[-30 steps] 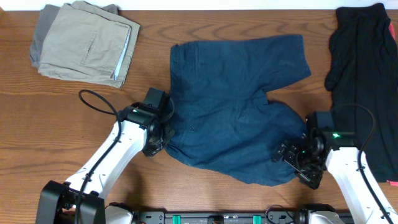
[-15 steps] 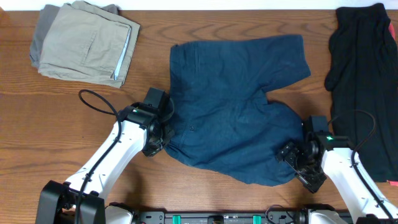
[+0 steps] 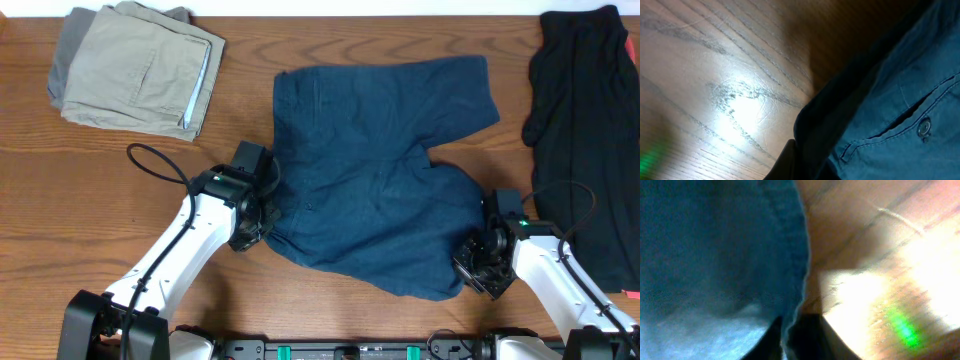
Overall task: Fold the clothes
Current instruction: 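Grasp the shorts' lower right corner with the right gripper, then lift the shorts' bottom edge with both grippers and fold it upward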
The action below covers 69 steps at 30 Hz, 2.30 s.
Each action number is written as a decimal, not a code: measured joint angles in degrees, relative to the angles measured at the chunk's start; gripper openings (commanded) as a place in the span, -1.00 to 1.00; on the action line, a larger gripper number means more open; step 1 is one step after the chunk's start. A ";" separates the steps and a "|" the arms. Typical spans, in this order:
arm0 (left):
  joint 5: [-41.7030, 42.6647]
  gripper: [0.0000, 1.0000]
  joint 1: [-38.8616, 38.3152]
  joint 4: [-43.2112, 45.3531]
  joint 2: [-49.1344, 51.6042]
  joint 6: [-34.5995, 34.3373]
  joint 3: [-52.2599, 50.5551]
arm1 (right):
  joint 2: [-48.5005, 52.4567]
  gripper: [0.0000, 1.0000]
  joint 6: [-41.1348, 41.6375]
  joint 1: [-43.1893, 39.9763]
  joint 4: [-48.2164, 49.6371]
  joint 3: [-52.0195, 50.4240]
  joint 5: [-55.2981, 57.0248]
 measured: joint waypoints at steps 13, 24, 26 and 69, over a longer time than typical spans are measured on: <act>1.51 -0.88 0.00 -5.84 -6.10 6.56 4.26 | -0.50 -0.98 -0.66 0.00 -10.38 7.78 3.08; 2.54 -0.88 -0.07 -18.97 -24.09 10.51 21.24 | -8.04 -0.98 -4.83 0.07 -31.43 36.28 11.74; 2.82 -0.88 -0.07 -21.59 -25.51 10.84 24.94 | -9.35 -0.97 -6.29 0.07 -34.01 41.11 11.96; -18.91 -0.88 1.38 -32.04 14.78 18.01 82.84 | 20.33 -0.98 -17.25 1.11 -31.98 102.64 14.49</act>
